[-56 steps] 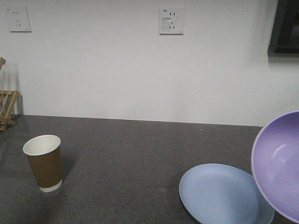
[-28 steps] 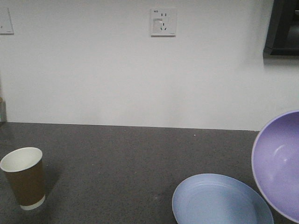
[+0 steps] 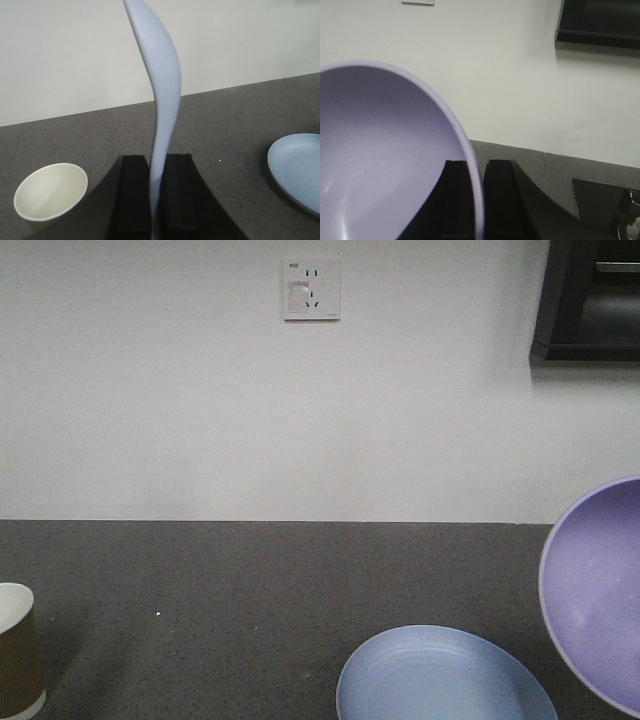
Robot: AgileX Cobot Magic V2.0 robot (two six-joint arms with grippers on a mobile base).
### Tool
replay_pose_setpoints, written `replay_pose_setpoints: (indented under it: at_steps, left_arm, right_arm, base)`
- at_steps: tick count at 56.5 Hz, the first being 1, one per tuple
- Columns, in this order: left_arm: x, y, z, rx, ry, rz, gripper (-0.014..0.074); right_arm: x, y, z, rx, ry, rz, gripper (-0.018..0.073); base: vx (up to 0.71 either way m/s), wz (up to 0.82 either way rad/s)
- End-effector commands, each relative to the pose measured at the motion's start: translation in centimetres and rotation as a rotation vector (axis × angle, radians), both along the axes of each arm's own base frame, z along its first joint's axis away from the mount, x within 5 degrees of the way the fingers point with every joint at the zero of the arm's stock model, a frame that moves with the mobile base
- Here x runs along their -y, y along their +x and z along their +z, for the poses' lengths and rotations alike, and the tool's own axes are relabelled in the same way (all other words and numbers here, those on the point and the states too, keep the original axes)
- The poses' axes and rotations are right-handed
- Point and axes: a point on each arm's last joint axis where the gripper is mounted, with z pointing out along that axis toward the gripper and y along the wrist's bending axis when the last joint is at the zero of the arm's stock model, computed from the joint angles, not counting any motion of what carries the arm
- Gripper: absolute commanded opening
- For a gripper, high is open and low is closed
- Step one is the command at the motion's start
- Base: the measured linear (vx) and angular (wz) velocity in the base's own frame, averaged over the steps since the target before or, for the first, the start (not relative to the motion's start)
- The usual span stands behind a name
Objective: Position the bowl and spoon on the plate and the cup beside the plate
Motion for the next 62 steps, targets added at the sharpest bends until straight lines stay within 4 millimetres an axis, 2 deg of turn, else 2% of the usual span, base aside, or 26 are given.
replay_pose_setpoints:
  at_steps: [1,20,36,62]
  left_arm:
    - [-0.11,-0.11,1.51,0.096,-0.039,0.015,-0.0006]
    - [0.29,-0.25,1.52,0.096,-0.041,-0.020,-0.0006]
    - [0.18,-0.23,2.17,0.158,-0.079,-0.004,-0.0006]
    - [0.19,-0.24,2.14,0.155,-0.079,-0.005,-0.0006]
  right_arm:
    - [0.30,-0.05,1.32,0.065,0.022,-0.038,-0.0008]
    - [0.31,-0.05,1.33,0.066,0.020,-0.039,-0.0008]
    - [1.26,0.01,1.98,0.141,-0.004,-0.142,-0.0008]
    - [1.04,0.03,2.02,0.145,0.003,-0.127,-0.0008]
  base:
    - [0.02,-0.07]
    - [0.00,-0.01]
    - [0.00,0.00]
    - [0.00,0.00]
